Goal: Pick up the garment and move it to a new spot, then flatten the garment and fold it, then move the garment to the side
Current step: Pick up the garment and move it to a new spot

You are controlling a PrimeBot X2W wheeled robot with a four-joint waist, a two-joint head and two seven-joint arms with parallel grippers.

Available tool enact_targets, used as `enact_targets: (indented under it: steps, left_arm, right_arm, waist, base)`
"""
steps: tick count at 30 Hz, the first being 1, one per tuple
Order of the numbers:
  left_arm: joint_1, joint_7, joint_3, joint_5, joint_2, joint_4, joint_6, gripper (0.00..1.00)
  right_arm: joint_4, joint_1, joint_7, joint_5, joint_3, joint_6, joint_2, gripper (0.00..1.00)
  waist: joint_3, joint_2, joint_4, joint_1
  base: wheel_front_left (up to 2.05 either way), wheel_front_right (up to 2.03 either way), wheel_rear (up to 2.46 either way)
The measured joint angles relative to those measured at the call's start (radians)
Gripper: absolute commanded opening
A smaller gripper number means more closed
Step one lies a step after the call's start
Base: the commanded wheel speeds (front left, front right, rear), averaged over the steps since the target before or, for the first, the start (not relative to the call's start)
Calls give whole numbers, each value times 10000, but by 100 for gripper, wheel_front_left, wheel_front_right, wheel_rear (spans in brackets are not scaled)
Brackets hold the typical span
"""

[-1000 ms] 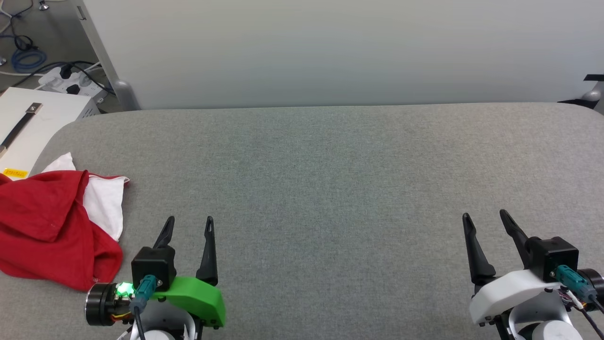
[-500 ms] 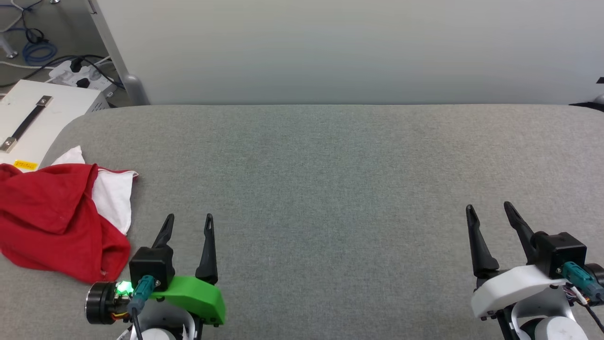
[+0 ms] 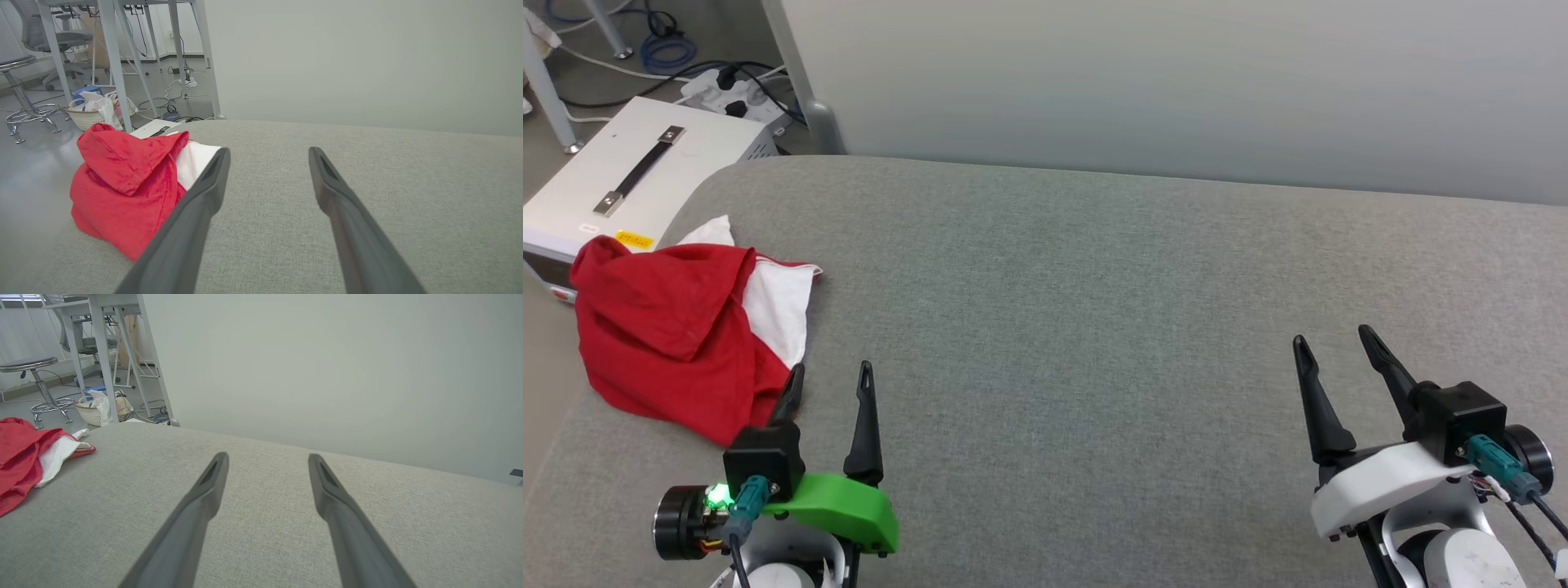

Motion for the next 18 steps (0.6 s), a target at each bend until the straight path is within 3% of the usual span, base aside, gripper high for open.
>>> enact_targets:
  steps: [18]
  left_arm:
    - [1, -387, 318, -88, 6, 144, -88, 100]
  right_arm:
    - [244, -244, -92, 115, 732, 0, -161, 100]
  waist:
    - [29, 0, 1690, 0]
  base:
    - [0, 0, 0]
